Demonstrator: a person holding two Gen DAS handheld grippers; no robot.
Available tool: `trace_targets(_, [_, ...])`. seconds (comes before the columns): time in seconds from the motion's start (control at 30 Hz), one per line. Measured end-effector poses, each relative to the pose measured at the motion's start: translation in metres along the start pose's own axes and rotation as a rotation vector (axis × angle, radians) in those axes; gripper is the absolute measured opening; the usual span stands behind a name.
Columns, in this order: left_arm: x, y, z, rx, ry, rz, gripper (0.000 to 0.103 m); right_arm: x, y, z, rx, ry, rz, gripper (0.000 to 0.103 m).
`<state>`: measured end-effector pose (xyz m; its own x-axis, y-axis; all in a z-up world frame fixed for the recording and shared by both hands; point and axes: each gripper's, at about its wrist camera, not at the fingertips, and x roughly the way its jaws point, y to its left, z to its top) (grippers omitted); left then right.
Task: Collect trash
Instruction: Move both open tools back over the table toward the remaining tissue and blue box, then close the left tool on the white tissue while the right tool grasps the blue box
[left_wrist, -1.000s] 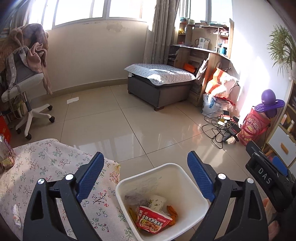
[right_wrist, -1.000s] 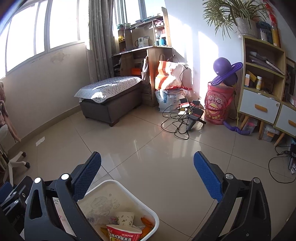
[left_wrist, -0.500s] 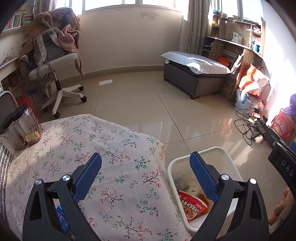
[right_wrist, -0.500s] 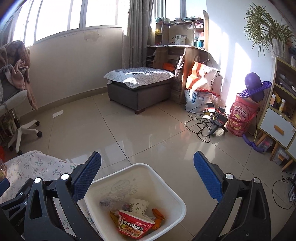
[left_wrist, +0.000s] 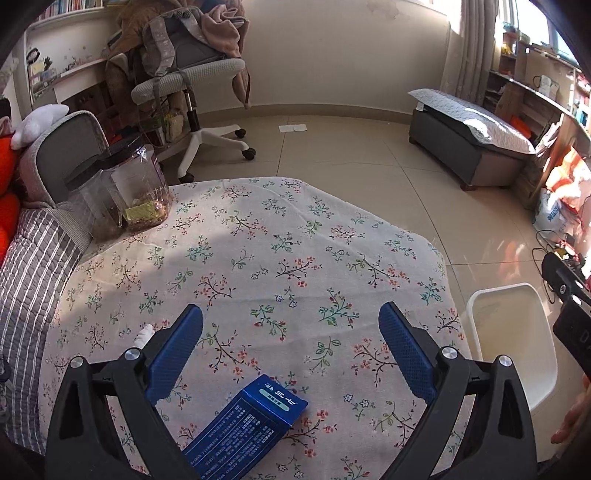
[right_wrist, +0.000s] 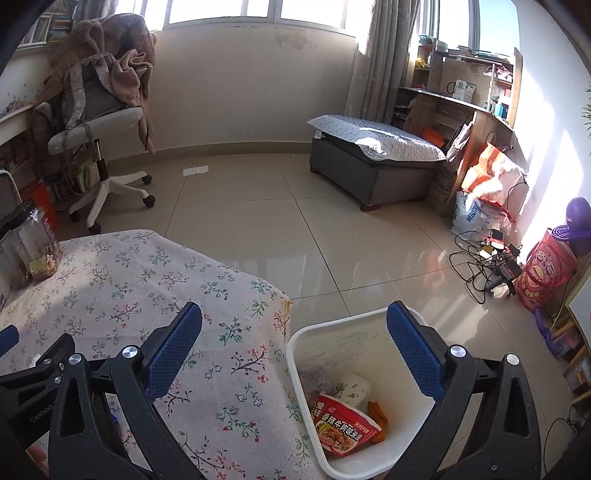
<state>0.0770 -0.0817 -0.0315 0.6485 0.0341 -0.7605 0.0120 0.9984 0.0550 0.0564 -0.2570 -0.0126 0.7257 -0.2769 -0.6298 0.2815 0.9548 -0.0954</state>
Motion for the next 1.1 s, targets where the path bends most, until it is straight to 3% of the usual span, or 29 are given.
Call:
trace_targets(0.3, [0.04, 0.089, -0.012, -0.076, 0.145, 0.101, 0.093, 0.013, 0.074, -0.021, -0.164, 0.096, 0.103, 0.096])
trace_targets(0.5, [0.084, 0.147, -0.021, -0.147, 0.309, 0.1, 0.093, 0.022, 0.105, -0.035, -0.231, 0.169, 0.16, 0.096])
trace_targets(0.63, [0.111, 0.176, -0.034, -0.212, 0.403, 0.061, 0.093, 0.034, 0.109, -0.044, -0.143, 0.324, 0.26, 0.096])
trace_targets(0.77, [0.125, 0.178, -0.042, -0.205, 0.449, 0.011, 0.08, 0.044, 0.113, -0.062, -0.027, 0.484, 0.314, 0.096])
trace_targets(1.1, [0.124, 0.171, -0.051, -0.127, 0.474, -0.032, 0.054, 0.036, 0.133, -0.107, 0.158, 0.664, 0.377, 0.096])
